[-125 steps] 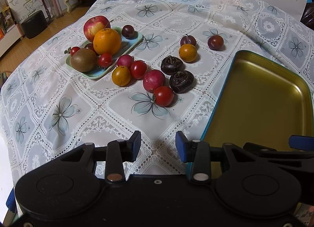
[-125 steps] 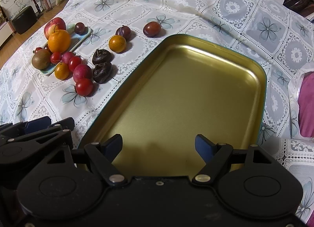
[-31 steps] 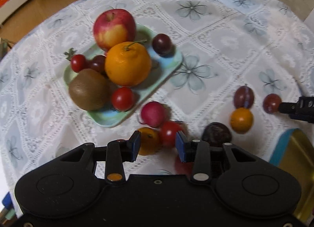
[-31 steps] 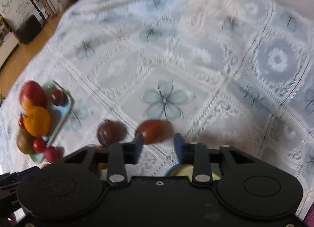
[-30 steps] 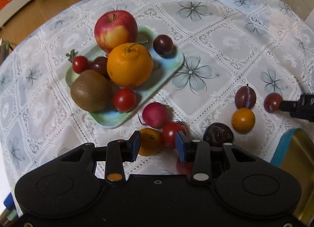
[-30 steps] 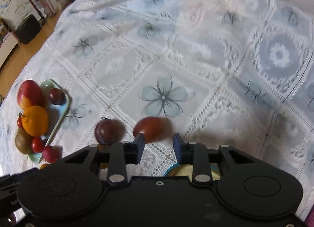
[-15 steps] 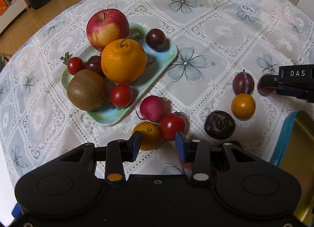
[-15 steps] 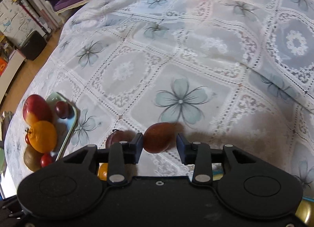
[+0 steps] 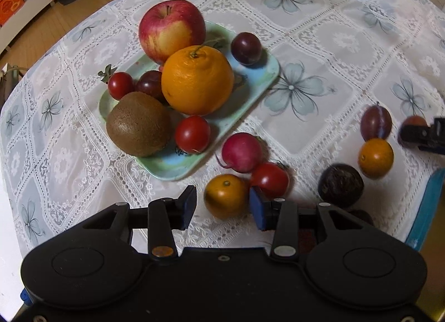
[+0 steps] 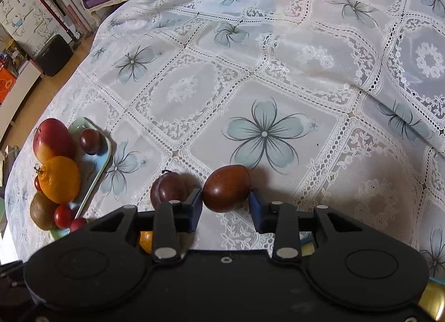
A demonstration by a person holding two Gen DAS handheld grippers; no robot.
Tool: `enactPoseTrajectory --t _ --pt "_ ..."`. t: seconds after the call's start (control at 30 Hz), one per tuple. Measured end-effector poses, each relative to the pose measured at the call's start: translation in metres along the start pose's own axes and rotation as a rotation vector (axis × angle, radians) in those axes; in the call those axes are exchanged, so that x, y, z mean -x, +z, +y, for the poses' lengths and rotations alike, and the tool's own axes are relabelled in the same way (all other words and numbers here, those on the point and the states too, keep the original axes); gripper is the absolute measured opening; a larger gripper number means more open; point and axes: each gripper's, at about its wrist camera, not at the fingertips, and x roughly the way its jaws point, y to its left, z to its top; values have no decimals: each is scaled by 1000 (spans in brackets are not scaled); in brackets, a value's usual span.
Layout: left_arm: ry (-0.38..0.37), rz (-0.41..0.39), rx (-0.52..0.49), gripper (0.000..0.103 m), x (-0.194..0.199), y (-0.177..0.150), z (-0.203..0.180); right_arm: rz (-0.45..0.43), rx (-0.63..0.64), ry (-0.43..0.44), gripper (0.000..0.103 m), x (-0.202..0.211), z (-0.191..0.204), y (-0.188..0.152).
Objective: Organize fruits
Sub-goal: 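Grasp the dark red plum with the right tool while the left tool reaches the tangerine, then close the left tool on the tangerine while the right tool lifts the plum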
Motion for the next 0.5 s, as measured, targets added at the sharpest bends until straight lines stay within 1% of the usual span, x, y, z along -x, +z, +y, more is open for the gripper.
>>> enactPoseTrajectory --t 0.13,0.17,0.23,0.33,0.37,0.5 --pt "16 13 41 50 -9 3 5 9 -10 -1 37 0 -2 0" --pt "21 22 43 49 -11 3 5 9 -12 2 37 0 -3 0" --pt "6 55 41 49 -18 2 3 11 -15 2 37 0 -3 -1" --pt "19 52 15 47 -21 3 -5 4 -14 -4 37 1 -2 -2" --pt "15 43 14 45 -20 4 -5 2 -14 -6 37 1 -1 -3" --pt "-28 32 47 45 -18 5 -1 -9 -1 -17 36 2 1 -5"
